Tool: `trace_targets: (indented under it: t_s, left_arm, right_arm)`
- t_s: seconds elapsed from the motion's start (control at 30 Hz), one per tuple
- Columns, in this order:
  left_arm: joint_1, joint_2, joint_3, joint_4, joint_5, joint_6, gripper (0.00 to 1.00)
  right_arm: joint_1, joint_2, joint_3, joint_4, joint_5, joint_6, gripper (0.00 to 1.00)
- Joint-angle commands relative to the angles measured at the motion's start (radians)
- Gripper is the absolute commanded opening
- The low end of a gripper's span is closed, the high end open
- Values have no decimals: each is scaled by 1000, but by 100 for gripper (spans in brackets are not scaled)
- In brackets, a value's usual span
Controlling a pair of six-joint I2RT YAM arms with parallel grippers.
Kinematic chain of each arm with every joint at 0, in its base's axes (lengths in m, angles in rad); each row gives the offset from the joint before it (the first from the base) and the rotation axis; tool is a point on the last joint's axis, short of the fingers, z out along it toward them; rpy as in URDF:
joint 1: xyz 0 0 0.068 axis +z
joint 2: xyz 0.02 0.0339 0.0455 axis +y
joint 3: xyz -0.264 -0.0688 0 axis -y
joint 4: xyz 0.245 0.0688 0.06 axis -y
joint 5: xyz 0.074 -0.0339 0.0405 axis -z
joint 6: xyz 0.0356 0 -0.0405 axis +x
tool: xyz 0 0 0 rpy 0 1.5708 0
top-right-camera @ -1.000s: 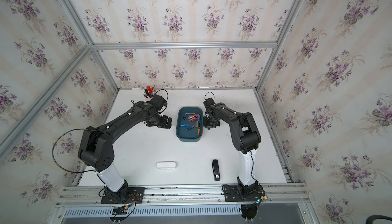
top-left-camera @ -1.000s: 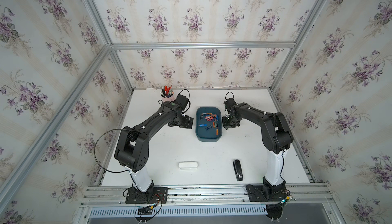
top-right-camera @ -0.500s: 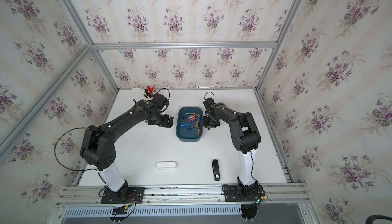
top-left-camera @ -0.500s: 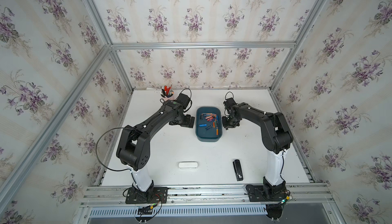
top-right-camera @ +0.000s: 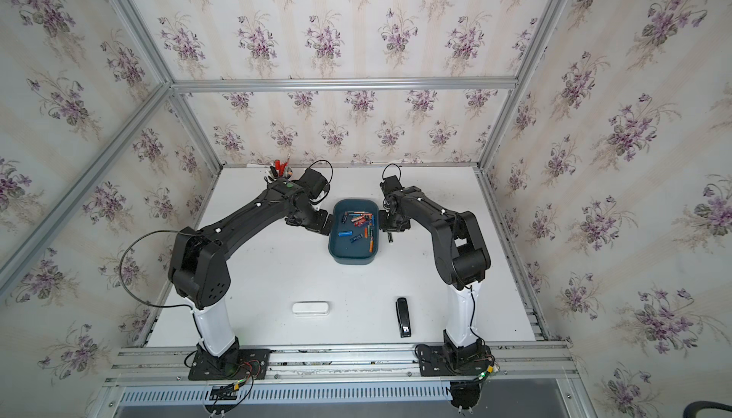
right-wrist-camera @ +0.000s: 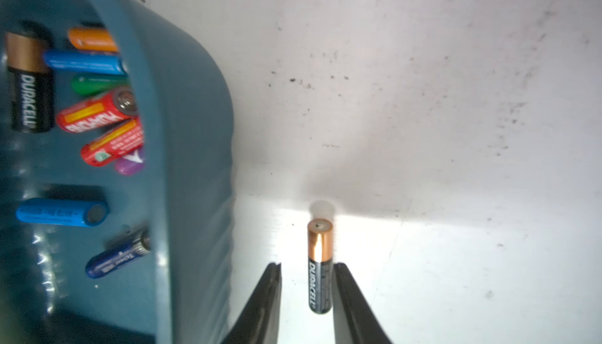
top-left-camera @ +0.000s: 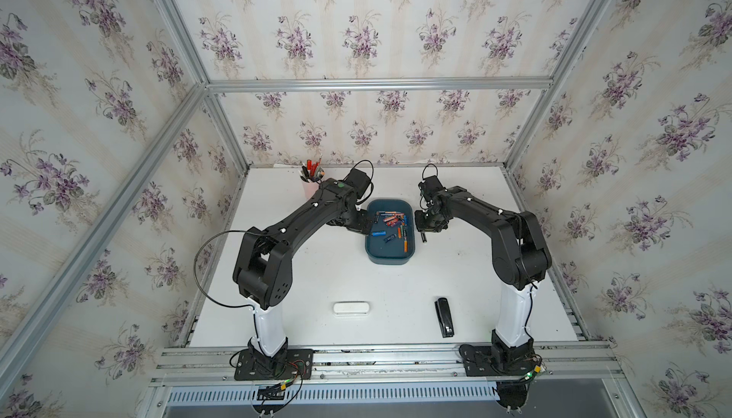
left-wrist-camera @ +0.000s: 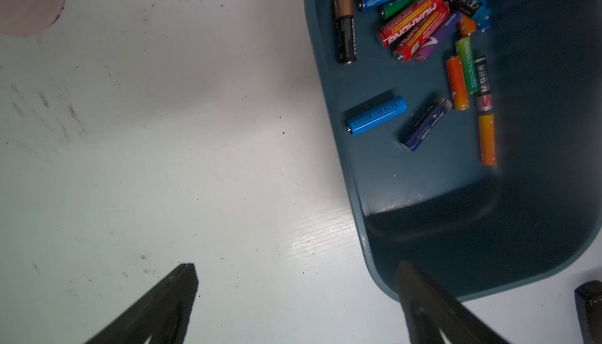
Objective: Take the batteries out of the storage box
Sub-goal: Place the battery at the center of the board, then pick up the battery from the storage box.
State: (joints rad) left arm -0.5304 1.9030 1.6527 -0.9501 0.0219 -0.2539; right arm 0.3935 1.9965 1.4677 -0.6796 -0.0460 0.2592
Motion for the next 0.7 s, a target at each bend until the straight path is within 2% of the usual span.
trace_targets:
  t_s: [0.0,0.5,0.67]
  left_arm:
    - [-22,37,57,-49,-17,30,100]
    - [-114,349,392,-133,38,57,98]
    - [-119,396,420,-132,65,41,84]
  right_arm:
    - [1,-10,19,-30,3,2,33]
    - [-84,-122,3,-83,32,-36,35]
    - [-103,-137,-20,-81,28,-47,35]
